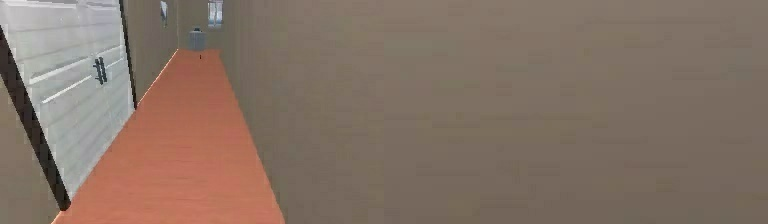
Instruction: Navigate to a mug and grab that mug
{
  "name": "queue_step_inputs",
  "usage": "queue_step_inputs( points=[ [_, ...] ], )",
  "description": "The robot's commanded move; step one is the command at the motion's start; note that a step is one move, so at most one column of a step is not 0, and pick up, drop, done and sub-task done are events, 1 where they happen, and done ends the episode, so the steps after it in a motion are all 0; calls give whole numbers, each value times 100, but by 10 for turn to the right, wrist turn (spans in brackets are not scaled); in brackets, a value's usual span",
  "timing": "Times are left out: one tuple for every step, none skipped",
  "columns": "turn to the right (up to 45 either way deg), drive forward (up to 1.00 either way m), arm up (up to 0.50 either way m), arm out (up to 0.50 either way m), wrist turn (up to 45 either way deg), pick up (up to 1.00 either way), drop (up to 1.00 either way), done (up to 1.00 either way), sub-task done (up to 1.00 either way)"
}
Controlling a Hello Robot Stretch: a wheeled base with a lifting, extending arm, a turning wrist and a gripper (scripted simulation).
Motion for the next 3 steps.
queue_step_inputs(
  points=[
    [0,100,0,0,0,0,0,0,0],
    [0,100,0,0,0,0,0,0,0],
    [-30,0,0,0,0,0,0,0,0]
  ],
)
